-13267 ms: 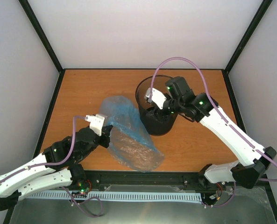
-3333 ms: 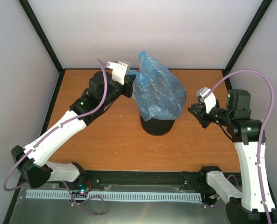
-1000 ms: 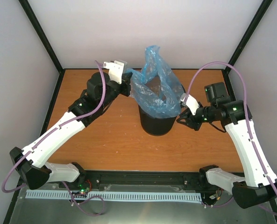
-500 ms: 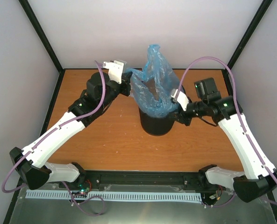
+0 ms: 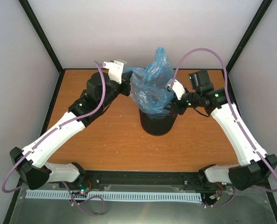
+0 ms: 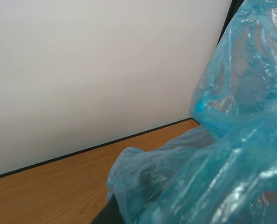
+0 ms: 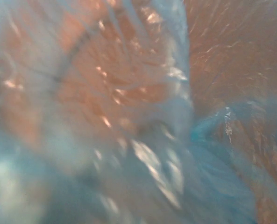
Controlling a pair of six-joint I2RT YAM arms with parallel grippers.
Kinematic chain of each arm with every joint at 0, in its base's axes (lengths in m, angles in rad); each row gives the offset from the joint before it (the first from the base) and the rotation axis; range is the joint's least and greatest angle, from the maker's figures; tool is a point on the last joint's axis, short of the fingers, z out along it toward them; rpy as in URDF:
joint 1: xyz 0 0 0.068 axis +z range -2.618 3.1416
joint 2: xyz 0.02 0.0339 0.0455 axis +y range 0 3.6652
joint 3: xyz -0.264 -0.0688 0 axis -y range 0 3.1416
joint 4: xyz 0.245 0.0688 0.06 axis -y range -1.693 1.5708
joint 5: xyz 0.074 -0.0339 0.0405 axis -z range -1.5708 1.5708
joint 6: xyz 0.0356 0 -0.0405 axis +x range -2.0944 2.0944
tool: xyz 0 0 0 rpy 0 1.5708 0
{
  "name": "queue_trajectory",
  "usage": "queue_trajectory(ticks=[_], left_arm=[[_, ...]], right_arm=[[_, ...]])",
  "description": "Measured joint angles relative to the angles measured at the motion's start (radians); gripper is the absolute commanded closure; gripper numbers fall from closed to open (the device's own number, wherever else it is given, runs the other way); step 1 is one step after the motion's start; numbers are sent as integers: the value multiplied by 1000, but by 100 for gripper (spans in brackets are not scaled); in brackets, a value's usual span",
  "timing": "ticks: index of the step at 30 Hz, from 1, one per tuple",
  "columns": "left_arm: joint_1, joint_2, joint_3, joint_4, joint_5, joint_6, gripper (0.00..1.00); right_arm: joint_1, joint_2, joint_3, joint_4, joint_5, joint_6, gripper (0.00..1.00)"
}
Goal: Put the trash bags into the trash bin
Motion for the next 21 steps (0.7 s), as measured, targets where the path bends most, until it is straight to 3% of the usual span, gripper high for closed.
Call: queue_trajectory(ticks=[2,5,12,21], left_arm=[[0,0,0,0,0,0,99],[0,0,0,0,0,0,99],[0,0,0,0,3,0,99],[0,0,0,0,23,0,99]], right_arm=[[0,-38,-1,-12,2,3,38],[0,-131,-1,-31,25,10,37],[-3,-282,87,-88,139,34,50],[-51,-233,119,61,450,123,55]])
